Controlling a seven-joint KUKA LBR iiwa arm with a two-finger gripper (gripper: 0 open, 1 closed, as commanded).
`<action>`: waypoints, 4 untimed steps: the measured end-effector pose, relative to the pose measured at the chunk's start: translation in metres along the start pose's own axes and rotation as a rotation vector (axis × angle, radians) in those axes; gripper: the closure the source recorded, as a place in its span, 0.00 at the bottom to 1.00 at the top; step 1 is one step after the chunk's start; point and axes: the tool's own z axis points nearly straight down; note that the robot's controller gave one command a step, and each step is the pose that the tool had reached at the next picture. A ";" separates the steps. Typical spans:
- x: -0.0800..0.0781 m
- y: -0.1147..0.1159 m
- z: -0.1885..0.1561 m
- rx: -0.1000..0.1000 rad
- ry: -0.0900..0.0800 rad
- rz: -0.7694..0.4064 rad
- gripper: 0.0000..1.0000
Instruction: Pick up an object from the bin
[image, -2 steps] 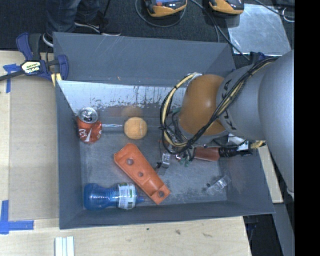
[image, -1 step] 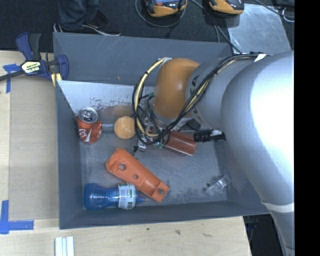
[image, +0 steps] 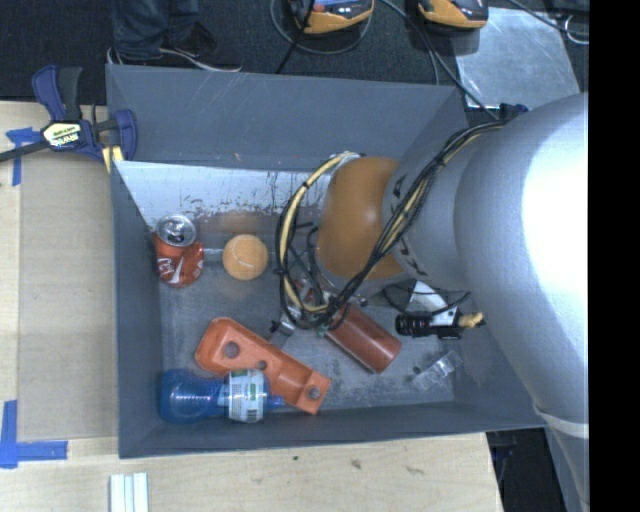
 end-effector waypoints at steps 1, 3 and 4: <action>0.005 0.058 0.006 -0.010 -0.006 -0.240 0.00; 0.046 0.056 0.009 -0.002 -0.004 0.097 1.00; 0.054 0.059 0.009 -0.002 -0.006 -0.095 1.00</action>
Offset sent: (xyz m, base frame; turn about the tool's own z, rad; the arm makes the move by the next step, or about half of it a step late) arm -0.0109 0.0716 -0.0100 0.0996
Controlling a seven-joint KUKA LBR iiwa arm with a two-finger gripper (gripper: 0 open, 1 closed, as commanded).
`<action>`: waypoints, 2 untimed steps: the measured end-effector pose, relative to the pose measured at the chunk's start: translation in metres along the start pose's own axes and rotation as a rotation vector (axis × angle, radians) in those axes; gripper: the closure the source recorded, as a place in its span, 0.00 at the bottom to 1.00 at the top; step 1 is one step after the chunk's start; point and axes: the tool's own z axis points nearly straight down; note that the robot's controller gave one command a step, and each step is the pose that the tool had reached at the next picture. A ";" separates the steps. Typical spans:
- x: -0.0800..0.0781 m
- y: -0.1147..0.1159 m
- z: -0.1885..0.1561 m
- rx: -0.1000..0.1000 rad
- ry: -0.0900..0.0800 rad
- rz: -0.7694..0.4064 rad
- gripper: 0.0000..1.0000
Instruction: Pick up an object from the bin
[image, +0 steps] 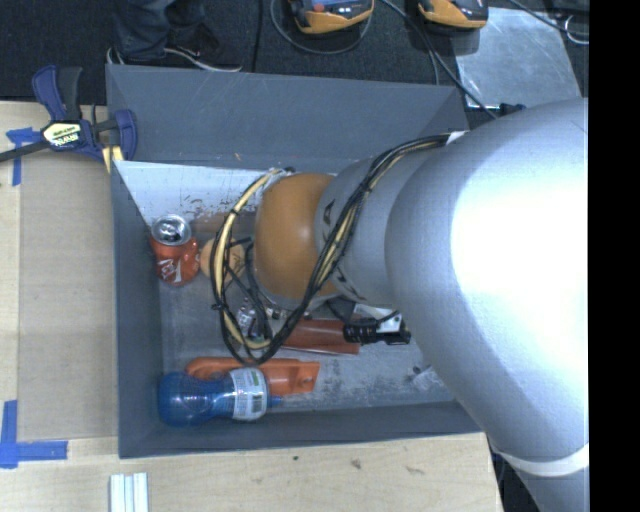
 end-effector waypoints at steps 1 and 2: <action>0.017 -0.018 -0.002 -0.005 -0.009 -0.136 1.00; 0.043 -0.020 -0.059 -0.006 -0.012 -0.367 1.00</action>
Offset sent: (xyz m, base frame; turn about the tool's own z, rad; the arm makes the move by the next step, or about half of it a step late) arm -0.0509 0.0013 0.0540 -0.3654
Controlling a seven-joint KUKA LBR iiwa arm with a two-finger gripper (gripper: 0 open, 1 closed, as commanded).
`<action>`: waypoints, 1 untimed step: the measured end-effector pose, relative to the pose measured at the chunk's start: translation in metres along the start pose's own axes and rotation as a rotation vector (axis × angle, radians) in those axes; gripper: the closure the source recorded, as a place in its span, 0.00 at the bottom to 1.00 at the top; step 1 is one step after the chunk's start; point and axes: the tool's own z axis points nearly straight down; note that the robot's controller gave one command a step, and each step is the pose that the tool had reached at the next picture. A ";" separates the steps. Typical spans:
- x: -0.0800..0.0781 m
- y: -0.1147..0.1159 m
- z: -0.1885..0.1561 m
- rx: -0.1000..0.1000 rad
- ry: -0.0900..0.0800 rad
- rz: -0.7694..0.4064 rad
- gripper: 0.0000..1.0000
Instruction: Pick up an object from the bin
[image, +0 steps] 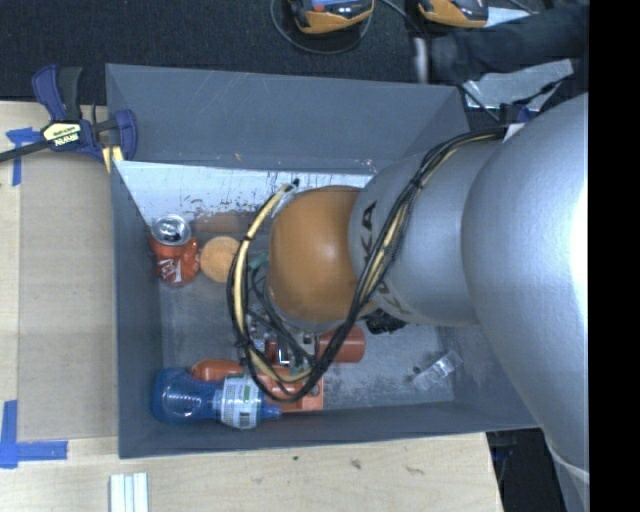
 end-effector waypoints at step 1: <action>-0.014 0.007 0.026 0.000 -0.006 -0.045 1.00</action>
Offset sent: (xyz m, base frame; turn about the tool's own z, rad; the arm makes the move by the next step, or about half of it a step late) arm -0.0061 -0.0946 -0.0552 -0.2391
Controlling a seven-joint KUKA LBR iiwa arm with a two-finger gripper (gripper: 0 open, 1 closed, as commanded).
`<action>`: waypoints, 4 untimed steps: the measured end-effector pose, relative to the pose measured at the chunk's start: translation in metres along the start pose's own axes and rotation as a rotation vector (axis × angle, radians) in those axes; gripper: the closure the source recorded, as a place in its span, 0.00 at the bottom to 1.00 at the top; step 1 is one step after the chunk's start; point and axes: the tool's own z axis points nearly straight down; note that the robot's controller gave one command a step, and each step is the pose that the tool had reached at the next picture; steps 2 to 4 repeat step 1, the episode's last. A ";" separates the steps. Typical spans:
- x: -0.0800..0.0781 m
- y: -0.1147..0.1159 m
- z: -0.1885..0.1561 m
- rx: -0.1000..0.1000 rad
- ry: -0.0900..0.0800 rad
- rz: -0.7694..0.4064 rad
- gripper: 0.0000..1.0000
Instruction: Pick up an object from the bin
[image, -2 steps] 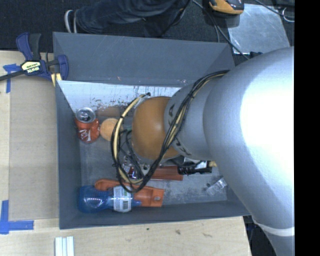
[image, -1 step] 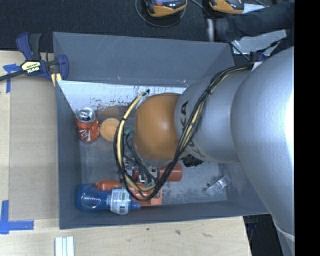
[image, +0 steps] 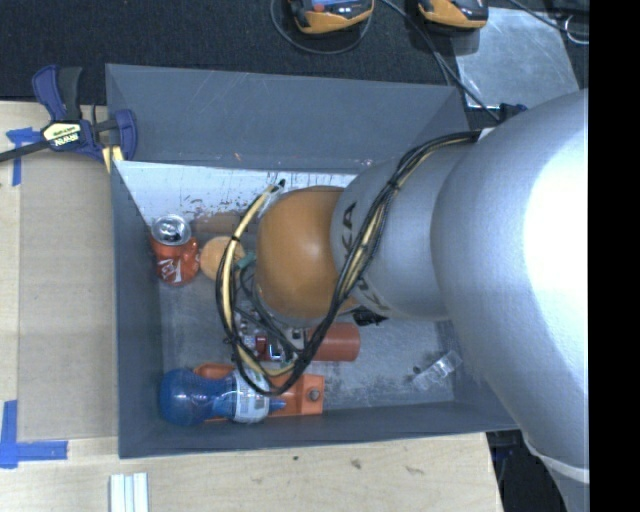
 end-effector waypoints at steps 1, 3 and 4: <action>0.010 -0.074 0.018 -0.002 -0.010 -0.147 1.00; 0.010 -0.074 0.018 -0.002 -0.010 -0.147 1.00; 0.010 -0.074 0.018 -0.002 -0.010 -0.147 1.00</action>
Offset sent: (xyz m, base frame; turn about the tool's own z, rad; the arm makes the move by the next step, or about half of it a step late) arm 0.0172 -0.0960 -0.0206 -0.2659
